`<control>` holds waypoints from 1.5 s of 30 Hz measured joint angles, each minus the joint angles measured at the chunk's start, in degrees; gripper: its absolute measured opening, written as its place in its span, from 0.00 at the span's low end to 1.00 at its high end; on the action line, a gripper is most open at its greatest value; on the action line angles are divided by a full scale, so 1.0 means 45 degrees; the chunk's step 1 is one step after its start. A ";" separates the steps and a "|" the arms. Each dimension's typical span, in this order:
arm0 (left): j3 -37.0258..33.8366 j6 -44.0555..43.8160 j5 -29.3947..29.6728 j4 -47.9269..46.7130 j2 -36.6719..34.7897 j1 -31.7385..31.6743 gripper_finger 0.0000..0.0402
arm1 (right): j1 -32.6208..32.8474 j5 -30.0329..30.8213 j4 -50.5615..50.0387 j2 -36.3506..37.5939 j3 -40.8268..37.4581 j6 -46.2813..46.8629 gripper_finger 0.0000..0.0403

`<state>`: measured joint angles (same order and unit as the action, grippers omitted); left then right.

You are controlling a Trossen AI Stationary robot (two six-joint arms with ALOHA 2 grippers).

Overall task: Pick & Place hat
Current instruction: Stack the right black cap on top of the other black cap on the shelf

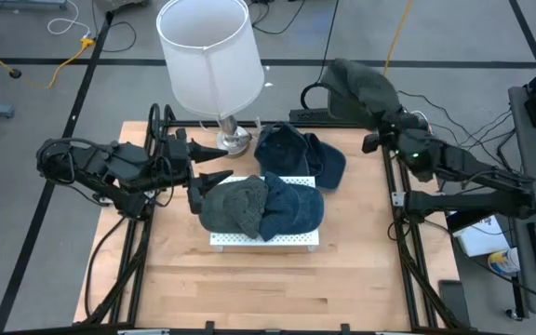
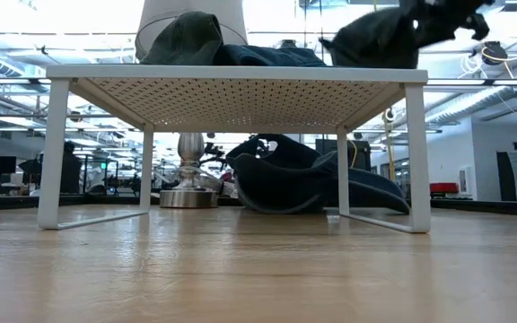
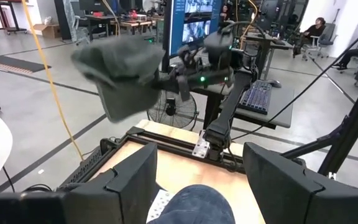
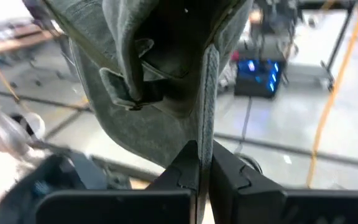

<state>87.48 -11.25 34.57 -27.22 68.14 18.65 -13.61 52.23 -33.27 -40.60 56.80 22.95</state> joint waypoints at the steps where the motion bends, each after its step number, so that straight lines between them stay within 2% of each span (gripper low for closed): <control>1: 0.0000 -0.0053 0.0000 0.0000 0.0000 0.0000 0.61 | 0.0067 -0.0091 0.0465 0.0084 0.0087 -0.0565 0.01; 9: 0.0000 -0.0110 0.0005 0.0006 0.0000 0.0000 0.61 | 0.1116 -0.2186 0.5131 0.0357 0.0271 -0.5171 0.01; 14: 0.0000 -0.0110 0.0010 0.0010 0.0000 0.0000 0.61 | 0.1931 -0.4222 0.7395 0.0344 0.0271 -0.6886 0.01; 24: 0.0000 -0.0638 0.0019 0.0181 0.0000 0.0000 0.61 | 0.3242 -0.7578 1.0070 0.0046 0.0271 -0.7410 0.01; 31: 0.0000 -0.1495 -0.0341 0.0204 0.0000 0.0000 0.61 | 0.3888 -0.9979 1.2316 -0.0782 0.0271 -0.7404 0.01; 38: 0.0000 -0.2263 -0.1349 0.0204 0.0000 0.0000 0.61 | 0.4612 -1.0676 1.4155 -0.2028 0.0271 -0.7663 0.01; 43: 0.0000 -0.3475 -0.2136 0.0207 0.0000 0.0000 0.61 | 0.5174 -1.0725 1.5598 -0.3027 0.0271 -0.7940 0.01; 45: 0.0000 -0.4052 -0.2528 0.0209 0.0000 0.0000 0.61 | 0.5312 -1.1147 1.5915 -0.3458 0.0475 -0.7962 0.01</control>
<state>87.48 -29.48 23.19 -26.28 68.14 18.65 10.30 2.06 38.34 -56.16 58.94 -12.88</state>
